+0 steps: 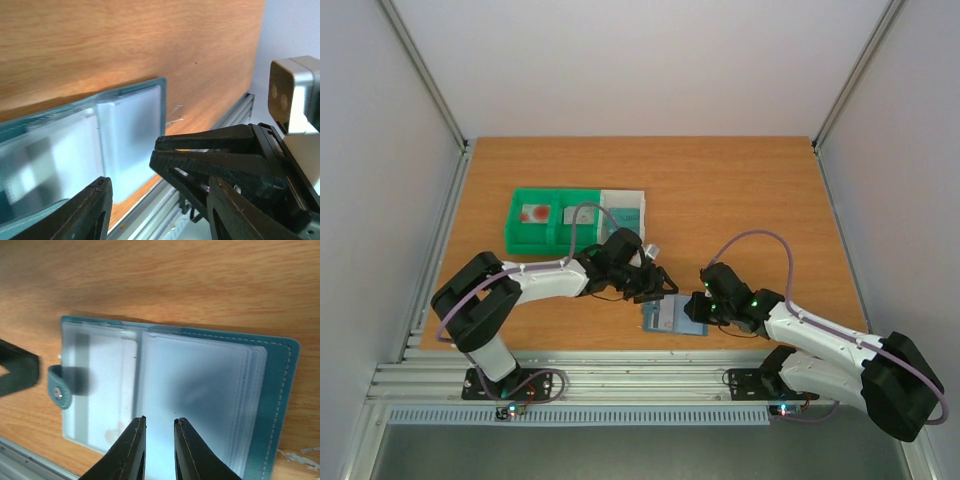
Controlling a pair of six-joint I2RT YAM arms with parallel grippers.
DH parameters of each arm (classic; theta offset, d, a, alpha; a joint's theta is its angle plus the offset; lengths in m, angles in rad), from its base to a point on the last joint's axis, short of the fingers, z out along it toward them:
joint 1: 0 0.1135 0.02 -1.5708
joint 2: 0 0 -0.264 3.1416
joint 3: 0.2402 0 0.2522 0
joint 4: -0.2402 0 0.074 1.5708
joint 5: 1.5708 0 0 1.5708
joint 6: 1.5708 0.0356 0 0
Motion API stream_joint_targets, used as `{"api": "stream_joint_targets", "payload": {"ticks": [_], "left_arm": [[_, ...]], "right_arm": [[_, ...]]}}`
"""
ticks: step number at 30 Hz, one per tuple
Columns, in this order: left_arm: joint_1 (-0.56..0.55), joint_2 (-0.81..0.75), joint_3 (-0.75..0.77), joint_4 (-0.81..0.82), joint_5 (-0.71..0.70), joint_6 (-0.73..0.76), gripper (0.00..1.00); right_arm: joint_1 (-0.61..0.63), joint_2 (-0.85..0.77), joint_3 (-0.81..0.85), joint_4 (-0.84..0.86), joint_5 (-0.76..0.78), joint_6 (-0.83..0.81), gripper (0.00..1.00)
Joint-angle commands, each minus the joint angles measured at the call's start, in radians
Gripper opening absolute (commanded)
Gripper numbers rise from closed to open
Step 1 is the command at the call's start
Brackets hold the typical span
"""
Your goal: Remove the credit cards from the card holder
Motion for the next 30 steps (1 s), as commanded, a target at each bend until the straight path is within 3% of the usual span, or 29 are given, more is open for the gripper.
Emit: {"api": "stream_joint_targets", "payload": {"ticks": [1,9,30], "left_arm": [[0.021,-0.054,0.042,-0.222,-0.108,0.158,0.54],[0.039,-0.016,0.053,-0.271,-0.103,0.213,0.68],[0.043,0.096,0.058,-0.119,-0.022,0.170,0.67]], "right_arm": [[0.007,0.033,-0.032,0.026,0.044,0.001,0.18],[0.007,0.112,-0.080,0.092,0.052,0.012,0.16],[0.007,0.128,-0.124,0.128,0.047,0.047,0.14]]}}
